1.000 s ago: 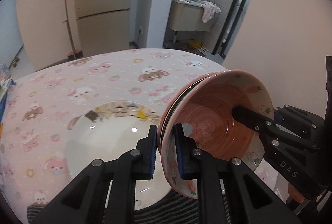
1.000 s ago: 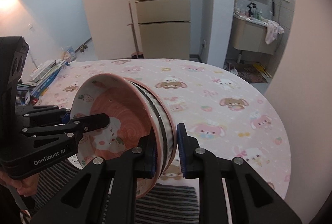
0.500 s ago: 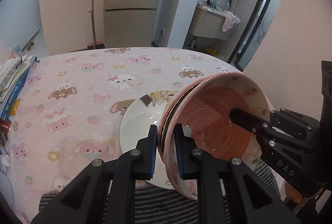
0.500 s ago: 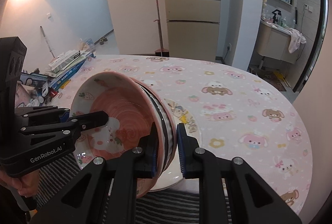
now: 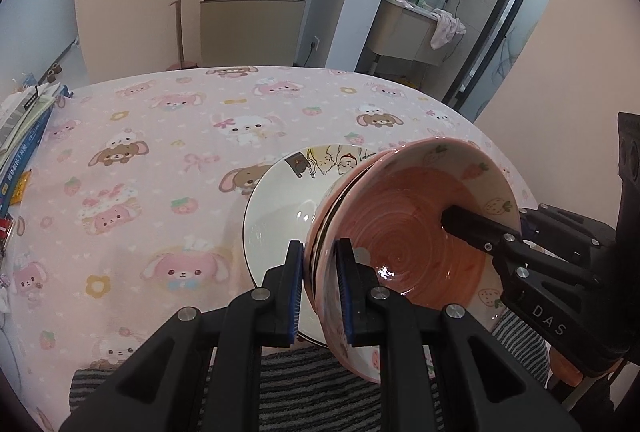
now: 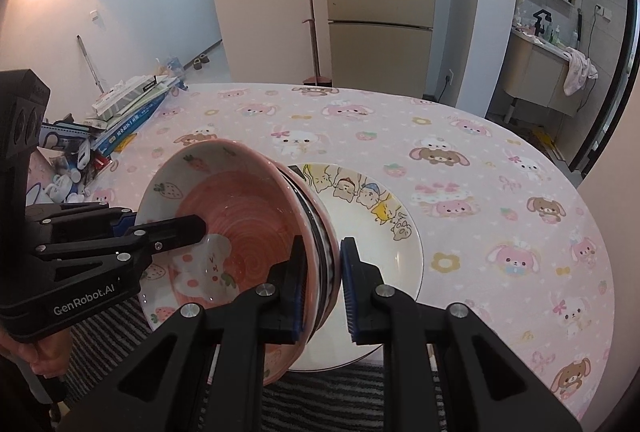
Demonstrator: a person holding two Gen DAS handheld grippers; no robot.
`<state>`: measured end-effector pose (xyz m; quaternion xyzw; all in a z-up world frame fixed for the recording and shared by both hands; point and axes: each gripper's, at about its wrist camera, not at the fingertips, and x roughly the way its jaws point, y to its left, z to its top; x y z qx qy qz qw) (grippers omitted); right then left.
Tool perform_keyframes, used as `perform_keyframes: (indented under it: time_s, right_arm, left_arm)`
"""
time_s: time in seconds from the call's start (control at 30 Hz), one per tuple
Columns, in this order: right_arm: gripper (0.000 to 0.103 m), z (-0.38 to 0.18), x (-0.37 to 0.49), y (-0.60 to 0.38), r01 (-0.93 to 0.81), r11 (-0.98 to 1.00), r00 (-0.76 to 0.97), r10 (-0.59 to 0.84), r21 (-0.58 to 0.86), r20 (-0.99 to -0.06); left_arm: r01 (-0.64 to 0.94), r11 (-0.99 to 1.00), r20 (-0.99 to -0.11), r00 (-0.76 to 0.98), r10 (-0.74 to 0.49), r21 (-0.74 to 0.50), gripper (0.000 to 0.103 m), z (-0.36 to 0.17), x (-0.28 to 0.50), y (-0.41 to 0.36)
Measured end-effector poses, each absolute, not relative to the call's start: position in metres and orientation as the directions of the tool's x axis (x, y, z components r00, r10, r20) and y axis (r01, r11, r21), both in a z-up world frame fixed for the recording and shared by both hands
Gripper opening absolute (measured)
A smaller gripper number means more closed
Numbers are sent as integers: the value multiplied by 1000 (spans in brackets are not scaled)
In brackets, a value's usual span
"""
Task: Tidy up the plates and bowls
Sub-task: 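Lower the bowl stack onto the cartoon plate and open both tools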
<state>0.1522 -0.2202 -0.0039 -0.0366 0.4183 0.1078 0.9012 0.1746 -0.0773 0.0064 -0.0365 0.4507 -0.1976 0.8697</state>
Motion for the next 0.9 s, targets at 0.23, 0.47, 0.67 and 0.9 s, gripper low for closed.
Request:
perform_keyframes:
  time_s: [0.23,0.47,0.67,0.9]
  right_arm:
    - [16,-12,156,-226,-215,975,610,173,49,-773]
    - [16,-20,159,-229,-216,974,592,181,61,-785]
    - [16,-24,161,-231,-214,974,581,184,70,-792]
    - [17,-23,164,-230,-221,973,583,186,66,-791]
  left_arm:
    - [305,925,-790,499,-356,-224,17,0,179,-86]
    - [301,930,-806,484,-340,-211,17,-7,180,-92]
    - [302,932,-805,493,-332,-199,17,-4,180,-93]
    - [306,932,-798,504,-331,-193,17,-3,183,-90]
